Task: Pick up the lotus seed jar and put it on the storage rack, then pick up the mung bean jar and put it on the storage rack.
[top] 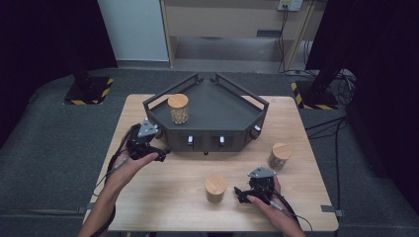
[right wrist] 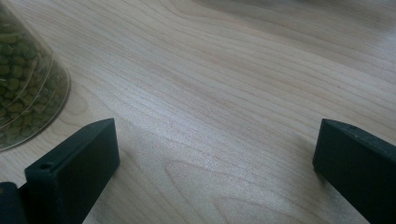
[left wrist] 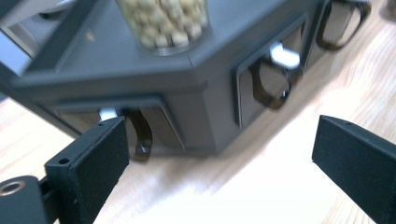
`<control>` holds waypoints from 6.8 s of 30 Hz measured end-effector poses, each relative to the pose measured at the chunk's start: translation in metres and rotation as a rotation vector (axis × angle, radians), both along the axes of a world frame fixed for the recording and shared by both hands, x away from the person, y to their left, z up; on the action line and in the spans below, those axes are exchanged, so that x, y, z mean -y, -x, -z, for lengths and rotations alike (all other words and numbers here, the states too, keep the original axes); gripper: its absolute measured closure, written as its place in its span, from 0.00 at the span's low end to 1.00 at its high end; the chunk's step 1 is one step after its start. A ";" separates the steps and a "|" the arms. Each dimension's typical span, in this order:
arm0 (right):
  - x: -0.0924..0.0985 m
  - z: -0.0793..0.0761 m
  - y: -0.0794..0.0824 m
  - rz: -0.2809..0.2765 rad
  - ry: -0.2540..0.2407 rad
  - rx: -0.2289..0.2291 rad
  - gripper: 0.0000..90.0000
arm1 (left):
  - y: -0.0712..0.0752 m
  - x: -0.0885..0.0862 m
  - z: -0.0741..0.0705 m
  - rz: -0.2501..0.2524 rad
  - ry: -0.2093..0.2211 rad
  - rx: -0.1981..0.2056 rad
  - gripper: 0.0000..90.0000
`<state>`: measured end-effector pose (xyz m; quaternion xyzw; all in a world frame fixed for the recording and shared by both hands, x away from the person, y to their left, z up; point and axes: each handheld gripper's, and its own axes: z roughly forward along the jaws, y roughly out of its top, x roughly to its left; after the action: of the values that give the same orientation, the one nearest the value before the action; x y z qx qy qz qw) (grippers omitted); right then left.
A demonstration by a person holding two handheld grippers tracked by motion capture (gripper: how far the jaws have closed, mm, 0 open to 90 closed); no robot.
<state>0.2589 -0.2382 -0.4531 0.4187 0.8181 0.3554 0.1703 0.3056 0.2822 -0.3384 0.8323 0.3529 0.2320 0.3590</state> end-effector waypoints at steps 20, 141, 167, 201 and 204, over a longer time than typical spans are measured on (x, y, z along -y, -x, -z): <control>0.000 0.000 0.000 0.000 0.000 -0.001 0.01 | 0.043 -0.008 0.036 -0.022 0.013 -0.029 0.04; -0.040 -0.050 0.035 -0.220 -0.012 0.082 0.03 | 0.078 -0.021 0.104 -0.222 0.044 -0.151 0.00; -0.068 -0.042 0.023 -0.243 0.000 0.067 0.04 | 0.079 -0.020 0.104 -0.230 0.043 -0.151 0.00; -0.087 -0.019 0.021 -0.233 0.021 0.060 0.19 | 0.079 -0.020 0.104 -0.230 0.044 -0.152 0.00; -0.086 -0.017 0.021 -0.222 0.009 0.066 0.22 | 0.079 -0.020 0.104 -0.230 0.044 -0.151 0.00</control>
<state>0.2375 -0.1523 -0.4359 0.3126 0.8551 0.3820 0.1587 0.2267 0.3020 -0.4421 0.7935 0.4769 0.2003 0.3205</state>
